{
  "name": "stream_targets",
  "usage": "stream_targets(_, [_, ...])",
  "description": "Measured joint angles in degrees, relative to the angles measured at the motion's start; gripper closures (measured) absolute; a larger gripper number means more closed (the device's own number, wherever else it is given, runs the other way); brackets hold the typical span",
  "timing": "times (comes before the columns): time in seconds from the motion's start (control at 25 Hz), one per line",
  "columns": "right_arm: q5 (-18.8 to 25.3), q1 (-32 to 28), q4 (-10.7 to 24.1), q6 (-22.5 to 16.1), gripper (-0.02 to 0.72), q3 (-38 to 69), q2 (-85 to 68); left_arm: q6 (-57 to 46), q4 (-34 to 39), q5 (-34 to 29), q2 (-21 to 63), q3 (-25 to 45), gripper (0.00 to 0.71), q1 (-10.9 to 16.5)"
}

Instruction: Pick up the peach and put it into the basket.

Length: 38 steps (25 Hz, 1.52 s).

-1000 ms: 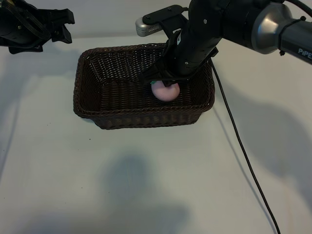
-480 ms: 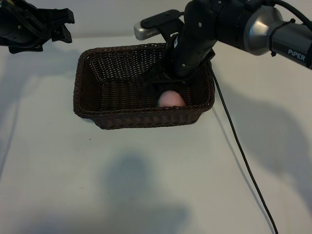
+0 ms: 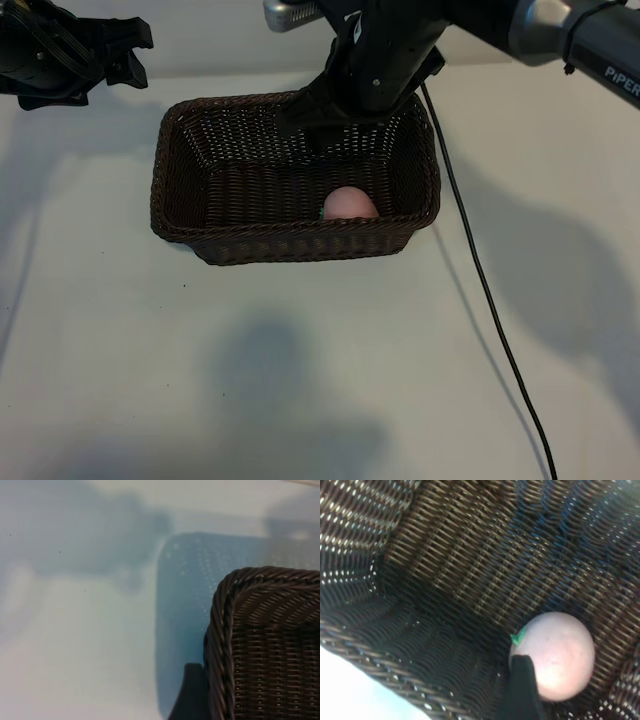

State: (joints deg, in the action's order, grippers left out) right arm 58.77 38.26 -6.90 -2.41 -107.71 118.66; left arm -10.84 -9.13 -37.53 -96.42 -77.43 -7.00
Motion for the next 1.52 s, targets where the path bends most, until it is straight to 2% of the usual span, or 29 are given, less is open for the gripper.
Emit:
stream_targets(0.56, [7.12, -9.93, 0.93, -0.49, 0.16, -0.23, 0.0, 0.0, 0.11, 0.0, 0.0, 0.0, 0.123, 0.0])
stream_targets(0.8, [7.38, -10.41, 1.46, -0.77, 0.174, -0.23, 0.0, 0.0, 0.11, 0.0, 0.0, 0.0, 0.123, 0.0])
stream_targets(1.04, [7.5, -10.48, 5.11, -2.57, 0.174, -0.23, 0.0, 0.0, 0.11, 0.0, 0.0, 0.0, 0.123, 0.0])
stream_targets(1.52, [7.52, -10.48, 5.96, -2.87, 0.174, -0.23, 0.0, 0.0, 0.11, 0.0, 0.0, 0.0, 0.123, 0.0])
